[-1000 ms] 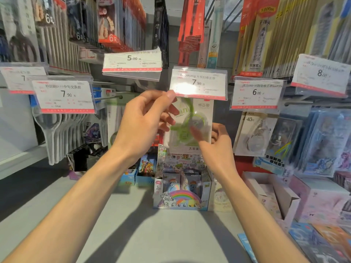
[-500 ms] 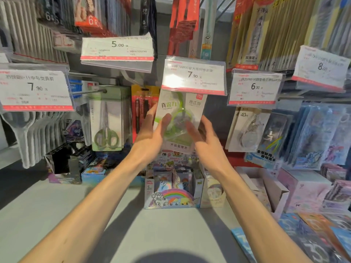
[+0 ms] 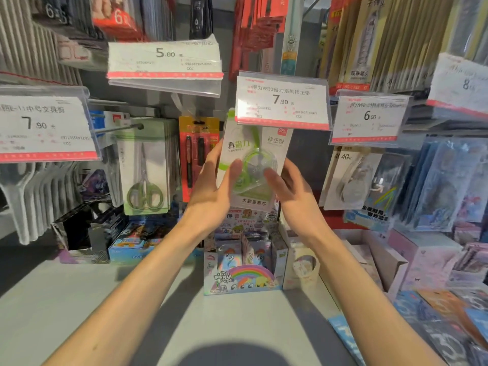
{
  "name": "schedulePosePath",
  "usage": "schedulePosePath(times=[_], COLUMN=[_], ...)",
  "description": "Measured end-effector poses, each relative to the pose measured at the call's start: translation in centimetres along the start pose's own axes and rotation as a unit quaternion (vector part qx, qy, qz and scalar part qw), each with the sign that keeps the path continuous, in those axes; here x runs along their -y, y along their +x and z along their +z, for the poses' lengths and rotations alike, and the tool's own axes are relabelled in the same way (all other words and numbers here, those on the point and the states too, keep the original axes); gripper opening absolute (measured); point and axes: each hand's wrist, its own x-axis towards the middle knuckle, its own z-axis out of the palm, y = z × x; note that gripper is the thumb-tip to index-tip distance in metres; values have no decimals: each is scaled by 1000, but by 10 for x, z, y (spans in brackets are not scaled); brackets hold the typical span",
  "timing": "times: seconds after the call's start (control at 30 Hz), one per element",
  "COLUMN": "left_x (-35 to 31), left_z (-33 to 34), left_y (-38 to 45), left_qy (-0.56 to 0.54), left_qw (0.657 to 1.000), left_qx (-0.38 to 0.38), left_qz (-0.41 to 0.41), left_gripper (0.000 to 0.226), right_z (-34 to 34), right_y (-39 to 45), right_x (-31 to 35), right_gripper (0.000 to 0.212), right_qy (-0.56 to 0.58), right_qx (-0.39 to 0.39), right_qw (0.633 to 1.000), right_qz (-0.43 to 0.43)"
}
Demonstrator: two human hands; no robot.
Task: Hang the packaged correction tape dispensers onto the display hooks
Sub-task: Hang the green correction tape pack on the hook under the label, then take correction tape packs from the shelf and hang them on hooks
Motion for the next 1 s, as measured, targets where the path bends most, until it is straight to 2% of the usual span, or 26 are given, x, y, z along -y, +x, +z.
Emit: schedulePosePath(times=[0.2, 0.27, 0.33, 0.47, 0.57, 0.7, 0.93, 1.0], left_x=[-1, 2, 9, 23, 32, 36, 12, 1], left_z=[-5, -14, -25, -42, -46, -37, 11, 32], left_y=[-7, -14, -26, -60, -94, -139, -190, -202], left_qy=[-32, -41, -44, -56, -93, -162, -187, -195], left_qw=[999, 999, 997, 994, 986, 965, 952, 948], left_qx=[9, 11, 11, -20, -54, -73, -49, -35], left_qz=[-17, -31, -59, -94, -125, -194, -238, -250], left_gripper=[55, 52, 44, 23, 13, 15, 18, 15], right_z=[-2, -10, -17, -25, -30, -43, -86, -107], right_y=[-11, -23, -38, -78, -117, -171, -237, -252], right_x=[8, 7, 2, -12, -21, -37, -50, -52], right_gripper=[81, 83, 70, 19, 8, 12, 13, 20], right_qy=[57, 40, 19, 73, 98, 105, 139, 157], right_qx=[-30, -37, -53, -102, -126, -154, -197, -206], right_qw=[998, 998, 997, 988, 981, 971, 955, 951], right_qz=[14, 22, 43, 85, 109, 149, 171, 169])
